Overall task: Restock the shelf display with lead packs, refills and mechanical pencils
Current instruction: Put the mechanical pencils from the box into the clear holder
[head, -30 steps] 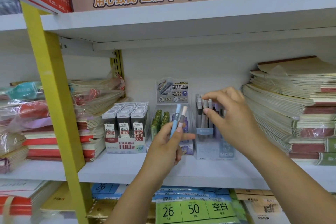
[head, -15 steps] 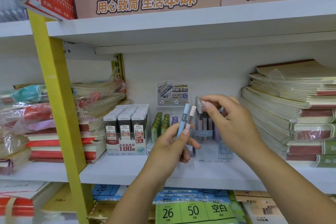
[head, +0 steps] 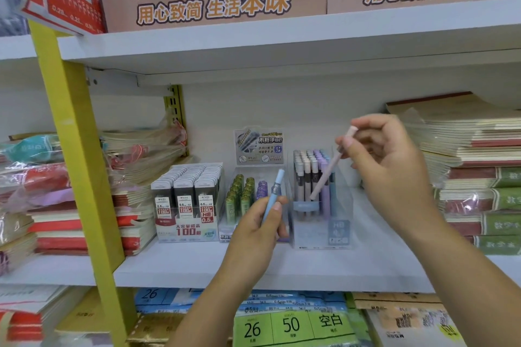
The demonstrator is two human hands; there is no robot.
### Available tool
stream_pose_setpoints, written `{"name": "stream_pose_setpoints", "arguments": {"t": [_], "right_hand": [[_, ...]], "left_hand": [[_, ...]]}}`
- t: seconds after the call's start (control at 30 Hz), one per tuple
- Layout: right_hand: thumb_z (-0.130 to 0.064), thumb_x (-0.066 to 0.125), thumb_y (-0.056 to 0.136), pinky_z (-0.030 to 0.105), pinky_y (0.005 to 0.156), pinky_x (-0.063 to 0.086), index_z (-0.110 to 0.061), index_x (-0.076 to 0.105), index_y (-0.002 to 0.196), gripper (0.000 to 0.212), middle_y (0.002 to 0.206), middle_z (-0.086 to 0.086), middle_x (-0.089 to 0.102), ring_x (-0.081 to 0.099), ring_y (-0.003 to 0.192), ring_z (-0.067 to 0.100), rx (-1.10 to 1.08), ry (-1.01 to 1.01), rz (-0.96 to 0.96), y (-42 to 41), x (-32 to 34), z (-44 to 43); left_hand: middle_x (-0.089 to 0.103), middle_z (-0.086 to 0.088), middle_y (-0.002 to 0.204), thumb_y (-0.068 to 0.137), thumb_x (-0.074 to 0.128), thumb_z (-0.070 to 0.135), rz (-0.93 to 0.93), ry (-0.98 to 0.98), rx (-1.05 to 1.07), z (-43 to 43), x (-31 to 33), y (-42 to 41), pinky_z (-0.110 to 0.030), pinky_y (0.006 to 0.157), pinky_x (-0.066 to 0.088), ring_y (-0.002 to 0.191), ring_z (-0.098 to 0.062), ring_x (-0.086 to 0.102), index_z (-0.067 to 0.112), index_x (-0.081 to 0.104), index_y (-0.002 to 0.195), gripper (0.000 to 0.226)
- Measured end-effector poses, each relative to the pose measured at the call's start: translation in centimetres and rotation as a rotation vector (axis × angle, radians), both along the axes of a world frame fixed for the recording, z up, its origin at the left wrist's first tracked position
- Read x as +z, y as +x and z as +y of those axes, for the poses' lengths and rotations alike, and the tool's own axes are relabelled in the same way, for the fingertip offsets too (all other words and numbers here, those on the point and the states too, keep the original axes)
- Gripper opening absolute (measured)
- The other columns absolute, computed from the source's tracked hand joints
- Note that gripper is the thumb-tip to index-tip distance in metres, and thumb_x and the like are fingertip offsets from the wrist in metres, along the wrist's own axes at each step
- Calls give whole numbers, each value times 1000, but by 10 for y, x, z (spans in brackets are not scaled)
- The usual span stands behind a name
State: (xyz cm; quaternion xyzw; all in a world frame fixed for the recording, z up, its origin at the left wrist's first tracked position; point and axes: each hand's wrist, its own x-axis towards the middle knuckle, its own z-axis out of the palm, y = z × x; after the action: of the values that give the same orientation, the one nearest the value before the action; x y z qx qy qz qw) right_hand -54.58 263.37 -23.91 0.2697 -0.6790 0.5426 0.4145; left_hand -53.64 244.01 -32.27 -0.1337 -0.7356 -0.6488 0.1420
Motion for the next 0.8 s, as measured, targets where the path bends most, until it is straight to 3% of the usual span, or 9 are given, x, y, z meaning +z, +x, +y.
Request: {"name": "stream_pose_setpoints", "arguments": {"t": [0.13,0.27,0.53,0.63,0.73,0.8], "right_hand": [[-17,63,92,9,70,47,-29,55,102,18,87,-16,66,61,83,-2,-122,214,-59,-11,-14,-8],[-17,63,91,15,71,49,-26,58,102,15,85,-13,66,62,82,1,-100,254,-88,-16,-20,-12],[-14,63,90,15,69,49,-29,60,99,18,83,-12,66,62,79,2,-76,283,-105,-23,-22,-14],[-15,63,89,11,69,43,-34,62,99,22,91,-11,58,57,79,4,-138,306,-66,-25,-22,-14],[-29,64,84,5,67,38,-41,62,99,19,91,-15,46,51,79,-2,-193,300,-40,-25,-23,-15],[-29,70,81,8,66,39,-41,65,99,22,89,-15,43,48,79,-3,-243,294,-41,-28,-25,-16]], "left_hand": [[57,4,68,104,44,33,-44,82,-34,0,-1,-4,-13,39,32,41,0,39,42,66,86,29],[61,2,75,105,44,31,-38,111,-32,-1,-2,-6,-12,41,32,43,-2,41,33,63,90,24],[71,2,87,104,45,38,5,19,-8,-4,-3,-4,-14,46,39,51,-4,45,47,63,102,20],[70,-2,85,103,46,39,20,43,-30,-4,-2,-4,-12,46,40,49,-1,47,45,64,105,19],[65,0,76,103,48,35,32,82,-36,-4,-1,-4,-6,46,39,47,3,49,44,67,106,21],[60,4,71,103,47,34,33,90,-31,-5,-1,-4,-6,46,39,46,4,49,45,68,104,24]]}}
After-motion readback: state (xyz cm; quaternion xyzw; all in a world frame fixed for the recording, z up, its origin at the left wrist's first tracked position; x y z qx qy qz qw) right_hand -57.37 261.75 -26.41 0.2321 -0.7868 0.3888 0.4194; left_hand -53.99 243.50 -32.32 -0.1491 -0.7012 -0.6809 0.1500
